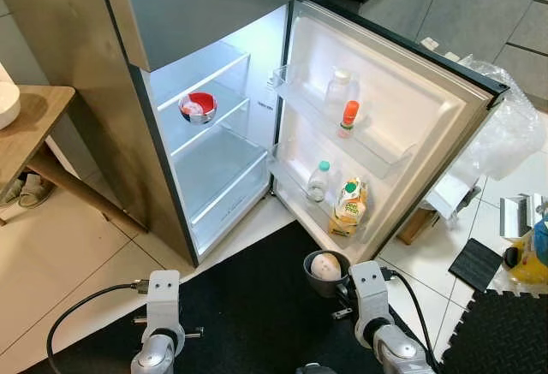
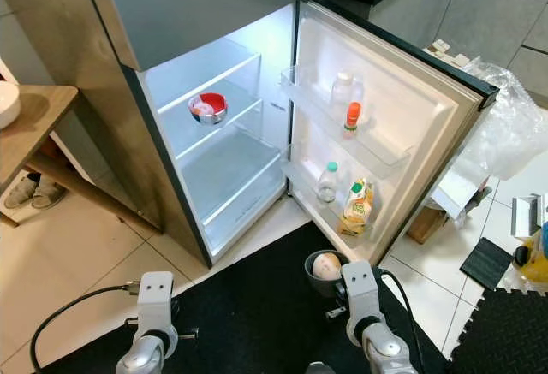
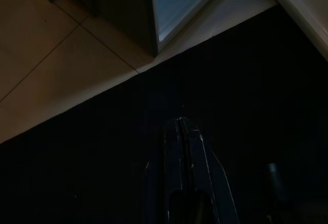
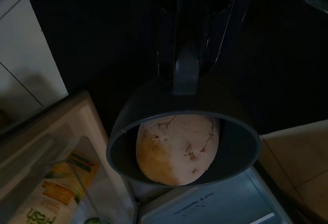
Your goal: Restocking fridge
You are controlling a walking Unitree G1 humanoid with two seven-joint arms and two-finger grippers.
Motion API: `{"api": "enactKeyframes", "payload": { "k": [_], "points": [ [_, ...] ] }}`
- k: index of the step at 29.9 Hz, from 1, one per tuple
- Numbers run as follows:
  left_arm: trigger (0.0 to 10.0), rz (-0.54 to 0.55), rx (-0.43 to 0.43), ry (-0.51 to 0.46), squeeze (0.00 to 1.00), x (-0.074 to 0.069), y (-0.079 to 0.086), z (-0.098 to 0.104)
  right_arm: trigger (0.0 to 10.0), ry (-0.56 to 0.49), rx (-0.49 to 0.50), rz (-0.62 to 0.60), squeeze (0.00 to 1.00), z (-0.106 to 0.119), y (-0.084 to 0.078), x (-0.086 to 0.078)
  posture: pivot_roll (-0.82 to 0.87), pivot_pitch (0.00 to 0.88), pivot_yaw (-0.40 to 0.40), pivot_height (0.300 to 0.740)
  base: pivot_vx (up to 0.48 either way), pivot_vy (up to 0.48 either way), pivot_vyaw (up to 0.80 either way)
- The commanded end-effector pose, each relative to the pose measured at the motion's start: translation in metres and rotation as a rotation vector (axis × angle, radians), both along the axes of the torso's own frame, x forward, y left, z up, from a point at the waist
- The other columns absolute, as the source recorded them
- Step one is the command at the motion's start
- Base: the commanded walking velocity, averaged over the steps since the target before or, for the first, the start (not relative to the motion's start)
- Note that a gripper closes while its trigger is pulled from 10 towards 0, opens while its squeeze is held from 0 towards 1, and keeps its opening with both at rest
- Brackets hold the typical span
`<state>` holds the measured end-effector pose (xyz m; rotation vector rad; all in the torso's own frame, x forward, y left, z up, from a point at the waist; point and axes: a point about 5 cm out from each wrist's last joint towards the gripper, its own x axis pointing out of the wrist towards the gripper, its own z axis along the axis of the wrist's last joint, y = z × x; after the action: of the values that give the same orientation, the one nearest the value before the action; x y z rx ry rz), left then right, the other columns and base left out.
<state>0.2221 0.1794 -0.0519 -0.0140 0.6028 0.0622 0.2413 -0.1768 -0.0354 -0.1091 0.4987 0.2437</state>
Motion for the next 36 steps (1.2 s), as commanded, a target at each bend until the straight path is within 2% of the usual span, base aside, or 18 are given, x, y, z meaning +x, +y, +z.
{"api": "enactKeyframes", "payload": {
  "k": [1,7,18,36],
  "points": [
    [10.0,0.0,0.011,0.014,0.0,-0.007,0.002,-0.004,10.0,-0.005,-0.007,0.011,0.0,0.0,0.002,0.001,-0.11,0.098,-0.031,0.736,0.0,0.0,0.0],
    [10.0,0.006,0.016,0.015,0.0,-0.008,0.0,-0.005,10.0,-0.011,-0.019,0.014,0.0,0.001,0.003,0.002,-0.12,0.104,-0.033,0.736,0.0,0.0,0.33],
    [10.0,-0.065,0.042,0.031,0.0,-0.012,-0.008,-0.008,10.0,-0.008,-0.033,0.014,0.0,0.0,0.002,-0.001,-0.11,0.11,-0.028,0.736,0.0,0.0,0.8],
    [10.0,-0.109,0.065,0.019,0.0,-0.013,-0.006,-0.007,10.0,0.001,-0.035,-0.014,0.0,-0.003,-0.001,-0.004,-0.1,0.113,-0.014,0.736,0.0,0.0,0.8]
  ]
}}
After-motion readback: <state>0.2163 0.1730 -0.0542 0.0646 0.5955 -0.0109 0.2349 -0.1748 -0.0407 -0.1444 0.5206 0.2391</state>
